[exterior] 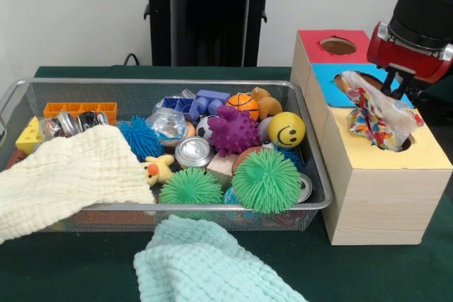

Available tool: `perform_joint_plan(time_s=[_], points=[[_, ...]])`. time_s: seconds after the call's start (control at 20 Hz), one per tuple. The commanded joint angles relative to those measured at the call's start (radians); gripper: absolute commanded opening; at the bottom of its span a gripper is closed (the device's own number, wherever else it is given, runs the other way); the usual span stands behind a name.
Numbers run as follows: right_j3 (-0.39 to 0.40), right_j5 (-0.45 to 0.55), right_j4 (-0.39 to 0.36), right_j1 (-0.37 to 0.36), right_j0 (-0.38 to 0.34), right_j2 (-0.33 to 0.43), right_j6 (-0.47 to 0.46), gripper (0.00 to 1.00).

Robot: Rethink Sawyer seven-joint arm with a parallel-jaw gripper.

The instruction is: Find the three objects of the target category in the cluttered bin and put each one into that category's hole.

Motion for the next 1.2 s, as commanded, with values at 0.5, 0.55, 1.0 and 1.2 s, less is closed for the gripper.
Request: perform_joint_plan(time_s=[0.5, 0.55, 1.0, 1.2], points=[[0.051, -0.35, -0.003, 0.194, -0.066, 0.089, 0.21, 0.0], [0.049, -0.342, -0.004, 0.193, -0.062, 0.082, 0.215, 0.0], [-0.003, -0.073, 0.013, 0.106, -0.046, 0.035, 0.225, 0.0], [-0.016, 0.036, 0.011, 0.071, -0.049, 0.025, 0.219, 0.0]])
